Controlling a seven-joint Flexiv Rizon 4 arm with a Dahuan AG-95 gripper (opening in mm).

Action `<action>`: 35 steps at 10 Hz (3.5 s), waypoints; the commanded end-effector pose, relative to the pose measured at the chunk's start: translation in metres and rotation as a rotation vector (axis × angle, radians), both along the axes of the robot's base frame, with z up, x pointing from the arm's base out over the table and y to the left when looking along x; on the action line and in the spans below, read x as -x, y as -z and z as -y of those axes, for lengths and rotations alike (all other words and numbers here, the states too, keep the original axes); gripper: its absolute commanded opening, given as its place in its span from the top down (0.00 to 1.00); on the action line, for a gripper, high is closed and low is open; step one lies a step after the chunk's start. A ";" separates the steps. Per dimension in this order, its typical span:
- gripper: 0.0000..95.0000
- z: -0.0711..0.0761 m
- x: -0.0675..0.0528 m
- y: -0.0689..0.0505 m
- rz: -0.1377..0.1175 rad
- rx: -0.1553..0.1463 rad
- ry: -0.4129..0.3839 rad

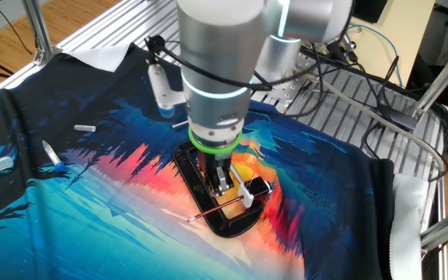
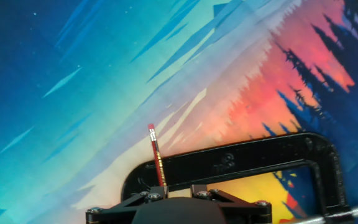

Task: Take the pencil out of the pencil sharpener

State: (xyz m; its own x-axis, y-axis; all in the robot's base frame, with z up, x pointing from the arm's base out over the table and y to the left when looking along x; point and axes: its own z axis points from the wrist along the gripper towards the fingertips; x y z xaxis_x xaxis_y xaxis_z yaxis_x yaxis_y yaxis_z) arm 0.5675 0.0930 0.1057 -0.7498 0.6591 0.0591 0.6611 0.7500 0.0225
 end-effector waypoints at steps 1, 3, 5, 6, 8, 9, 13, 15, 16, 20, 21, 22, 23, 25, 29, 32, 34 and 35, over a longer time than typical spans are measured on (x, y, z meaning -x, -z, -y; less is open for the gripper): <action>0.80 -0.001 -0.001 0.000 -0.004 -0.005 0.005; 0.80 -0.002 -0.001 0.000 -0.004 -0.010 0.000; 0.80 -0.001 0.000 0.000 -0.007 -0.006 0.009; 0.80 -0.001 0.000 0.001 -0.008 -0.006 0.012; 0.80 -0.001 0.000 0.001 -0.006 0.004 -0.004; 0.80 -0.001 0.000 0.001 -0.003 0.004 -0.004; 0.60 -0.002 0.001 0.001 0.013 -0.012 -0.021; 0.40 -0.002 0.001 0.001 0.004 -0.108 -0.025; 0.40 -0.002 0.001 0.001 0.004 -0.125 -0.022; 0.40 -0.002 0.001 0.001 -0.002 -0.102 0.000; 0.40 -0.002 0.001 0.001 -0.002 -0.102 0.000; 0.40 -0.002 0.001 0.001 -0.002 -0.102 0.000; 0.40 -0.002 0.001 0.001 -0.002 -0.102 0.000; 0.40 -0.002 0.001 0.001 -0.002 -0.102 0.000; 0.40 -0.002 0.001 0.001 -0.002 -0.102 0.000; 0.40 -0.002 0.001 0.001 -0.002 -0.102 0.000; 0.40 -0.002 0.001 0.001 -0.002 -0.102 0.000; 0.40 -0.002 0.001 0.001 -0.002 -0.102 0.000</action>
